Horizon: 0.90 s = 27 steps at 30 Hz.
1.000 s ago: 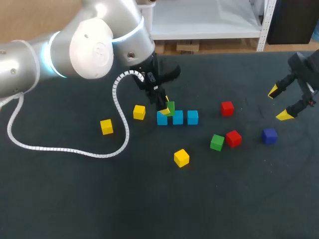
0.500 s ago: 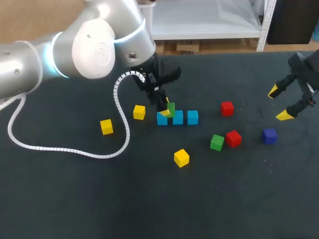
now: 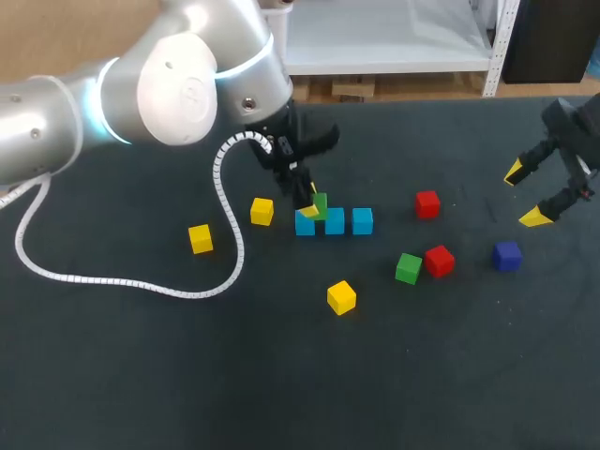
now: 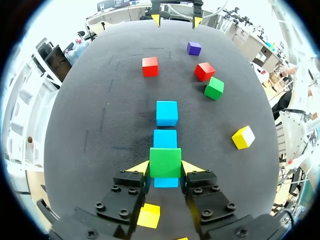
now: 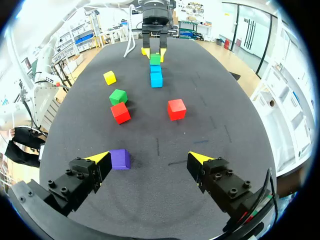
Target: Place the blue cubes, place green cubes on the blue cubes, place the yellow cubes on the green cubes, then place the red cubes on the yellow cubes, and place purple cube on the red cubes.
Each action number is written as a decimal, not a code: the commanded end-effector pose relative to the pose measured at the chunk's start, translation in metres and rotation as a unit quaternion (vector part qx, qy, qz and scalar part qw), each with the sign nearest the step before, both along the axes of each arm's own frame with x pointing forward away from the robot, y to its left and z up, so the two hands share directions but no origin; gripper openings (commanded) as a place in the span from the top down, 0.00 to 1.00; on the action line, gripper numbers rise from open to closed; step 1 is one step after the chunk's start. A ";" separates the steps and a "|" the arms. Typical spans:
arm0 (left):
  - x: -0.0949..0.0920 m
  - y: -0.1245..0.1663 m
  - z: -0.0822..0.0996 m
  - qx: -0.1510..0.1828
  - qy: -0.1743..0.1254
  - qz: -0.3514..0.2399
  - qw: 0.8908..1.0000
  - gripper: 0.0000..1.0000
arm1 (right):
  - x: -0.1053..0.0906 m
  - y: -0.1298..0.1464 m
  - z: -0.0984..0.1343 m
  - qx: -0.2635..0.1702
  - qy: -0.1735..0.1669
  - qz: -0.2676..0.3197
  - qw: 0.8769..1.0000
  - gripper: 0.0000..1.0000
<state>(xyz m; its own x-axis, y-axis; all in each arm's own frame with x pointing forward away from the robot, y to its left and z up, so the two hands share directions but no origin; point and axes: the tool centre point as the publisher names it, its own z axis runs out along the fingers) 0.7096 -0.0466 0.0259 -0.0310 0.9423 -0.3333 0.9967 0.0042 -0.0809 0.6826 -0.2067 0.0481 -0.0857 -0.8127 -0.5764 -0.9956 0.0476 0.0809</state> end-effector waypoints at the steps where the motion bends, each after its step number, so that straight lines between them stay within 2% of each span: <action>1: 0.003 -0.001 -0.001 0.001 0.003 -0.002 1.000 0.88 | 0.000 0.000 0.000 0.001 0.000 0.000 1.000 0.00; 7: 0.004 -0.001 -0.002 0.003 0.004 -0.005 1.000 0.85 | 0.000 0.000 0.000 0.001 0.000 0.000 1.000 0.00; 19: 0.006 -0.003 -0.003 0.000 0.003 -0.011 1.000 0.72 | 0.000 0.000 0.000 0.001 0.000 0.000 1.000 0.00; 27: 0.004 -0.004 -0.003 0.001 0.003 -0.014 1.000 0.71 | 0.000 0.000 0.000 0.001 0.000 0.000 1.000 0.00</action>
